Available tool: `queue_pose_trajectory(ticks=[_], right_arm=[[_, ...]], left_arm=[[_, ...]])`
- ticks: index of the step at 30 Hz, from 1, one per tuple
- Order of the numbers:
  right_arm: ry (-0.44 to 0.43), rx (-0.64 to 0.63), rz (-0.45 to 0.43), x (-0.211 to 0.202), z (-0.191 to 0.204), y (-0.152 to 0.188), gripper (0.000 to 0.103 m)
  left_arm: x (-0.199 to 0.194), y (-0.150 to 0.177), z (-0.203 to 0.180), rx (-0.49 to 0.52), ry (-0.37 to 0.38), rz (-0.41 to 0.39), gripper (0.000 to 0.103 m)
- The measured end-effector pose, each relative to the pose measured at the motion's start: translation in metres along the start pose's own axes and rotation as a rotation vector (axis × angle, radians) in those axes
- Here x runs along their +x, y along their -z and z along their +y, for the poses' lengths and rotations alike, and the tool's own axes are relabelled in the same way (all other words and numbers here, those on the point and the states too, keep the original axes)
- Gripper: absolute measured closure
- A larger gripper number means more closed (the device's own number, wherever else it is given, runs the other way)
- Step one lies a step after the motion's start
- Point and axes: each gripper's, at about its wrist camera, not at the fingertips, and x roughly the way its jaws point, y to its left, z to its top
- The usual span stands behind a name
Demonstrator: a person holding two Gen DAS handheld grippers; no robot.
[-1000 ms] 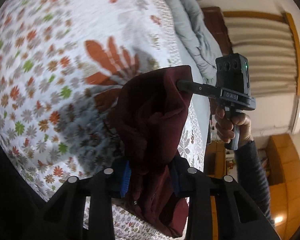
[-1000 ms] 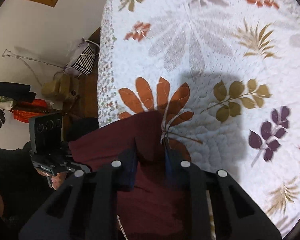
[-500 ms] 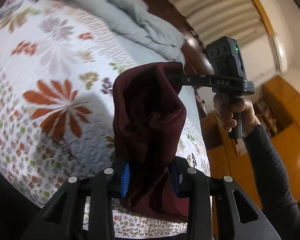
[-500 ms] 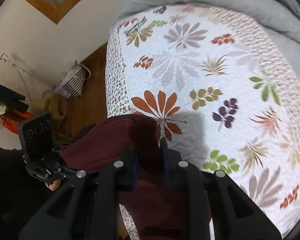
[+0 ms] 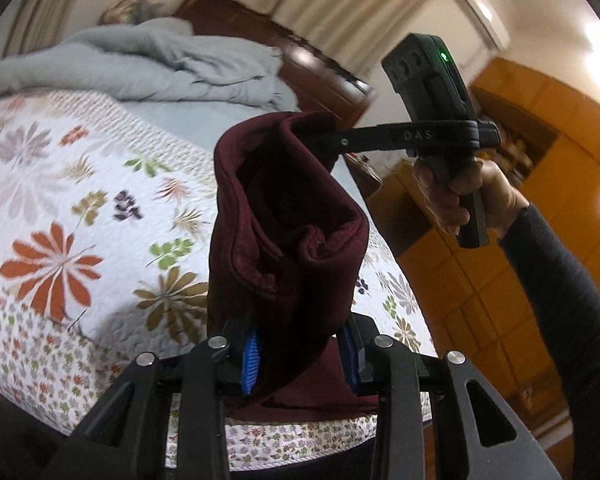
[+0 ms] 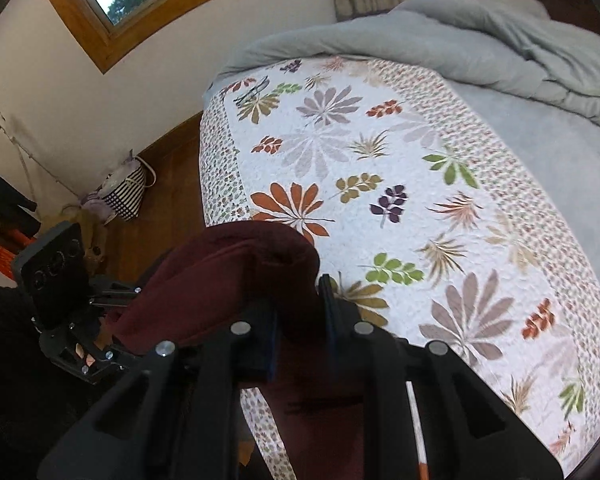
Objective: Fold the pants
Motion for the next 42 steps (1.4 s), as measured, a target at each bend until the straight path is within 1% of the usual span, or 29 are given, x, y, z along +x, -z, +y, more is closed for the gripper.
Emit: queue_pose_trajectory(ticks=[9, 17, 24, 32, 37, 42], right_arm=[[0.086, 0.069, -0.047, -0.058, -0.006, 0.068, 0.087], [0.132, 0.132, -0.079, -0.084, -0.018, 0.129, 0.088], [0.163, 0.168, -0.075, -0.091, -0.028, 0.173, 0.089], [0.190, 0.211, -0.056, -0.089, -0.050, 0.225, 0.089], [0.184, 0.233, -0.073, -0.082, -0.060, 0.253, 0.089], [0.174, 0.255, -0.071, -0.073, -0.074, 0.276, 0.089]], left_arm=[[0.022, 0.008, -0.068, 0.144, 0.050, 0.068, 0.070], [0.045, 0.023, -0.109, 0.240, 0.071, 0.130, 0.070], [0.069, 0.042, -0.140, 0.323, 0.083, 0.196, 0.070], [0.104, 0.067, -0.159, 0.395, 0.089, 0.273, 0.070], [0.124, 0.084, -0.169, 0.445, 0.082, 0.321, 0.070], [0.147, 0.101, -0.177, 0.482, 0.075, 0.372, 0.070]])
